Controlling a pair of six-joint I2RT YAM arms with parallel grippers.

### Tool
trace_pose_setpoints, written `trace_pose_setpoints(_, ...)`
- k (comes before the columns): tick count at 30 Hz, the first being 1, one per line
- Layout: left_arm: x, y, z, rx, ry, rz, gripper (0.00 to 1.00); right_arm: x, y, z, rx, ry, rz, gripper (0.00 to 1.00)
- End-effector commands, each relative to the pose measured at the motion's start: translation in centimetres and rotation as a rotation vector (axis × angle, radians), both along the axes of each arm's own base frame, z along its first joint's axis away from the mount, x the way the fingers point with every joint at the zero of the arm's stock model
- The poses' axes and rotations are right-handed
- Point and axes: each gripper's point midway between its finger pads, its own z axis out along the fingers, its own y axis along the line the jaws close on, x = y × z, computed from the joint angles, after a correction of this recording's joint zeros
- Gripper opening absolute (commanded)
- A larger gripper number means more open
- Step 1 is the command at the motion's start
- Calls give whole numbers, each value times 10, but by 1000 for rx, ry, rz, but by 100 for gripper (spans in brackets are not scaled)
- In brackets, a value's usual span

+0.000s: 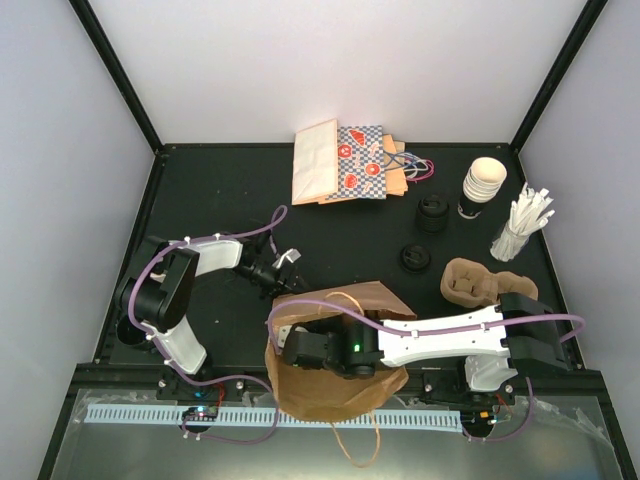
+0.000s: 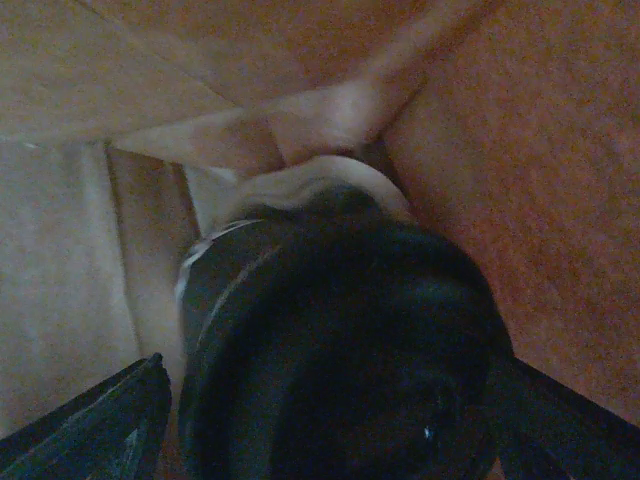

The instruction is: Pack the takeout coffee

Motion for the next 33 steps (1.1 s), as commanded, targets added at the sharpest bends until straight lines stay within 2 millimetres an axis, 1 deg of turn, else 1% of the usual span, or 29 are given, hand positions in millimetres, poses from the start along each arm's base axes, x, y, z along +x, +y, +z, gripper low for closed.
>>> trace_pose_setpoints(1,-16,-4,8,-29,73,-18,57,6,-12,-9,-42,-11,-28,90)
trace_pose_setpoints(4,-15,-4,8,-29,72,-17,57,3,-11,-11,-36,6,-22,92)
trace_pose_setpoints(7,-15,-4,9,-30,72,-18,57,0,-9,-15,-44,30,-13,89)
trace_pose_setpoints(10,-14,-4,8,-29,72,-17,57,-3,-9,-18,-53,44,-6,84)
trace_pose_setpoints(14,-14,-5,7,-29,74,-19,57,-7,-6,-8,-19,69,15,83)
trace_pose_setpoints(16,-14,-5,7,-28,78,-18,57,-7,-5,0,2,62,20,79)
trace_pose_setpoints(18,-14,-6,8,-41,81,-16,57,-4,-6,1,-10,36,19,77)
trace_pose_setpoints(21,-14,-10,14,-79,85,-12,57,3,-11,-9,-82,-15,14,75)
trace_pose_setpoints(24,-15,-10,13,-78,87,-18,57,10,-14,-14,-124,-68,11,73)
trace_pose_setpoints(28,-17,-10,11,-77,99,-21,57,14,-12,-18,-151,-128,30,71)
trace_pose_setpoints(33,-18,-12,11,-89,107,-24,57,16,-13,-35,-214,-228,56,68)
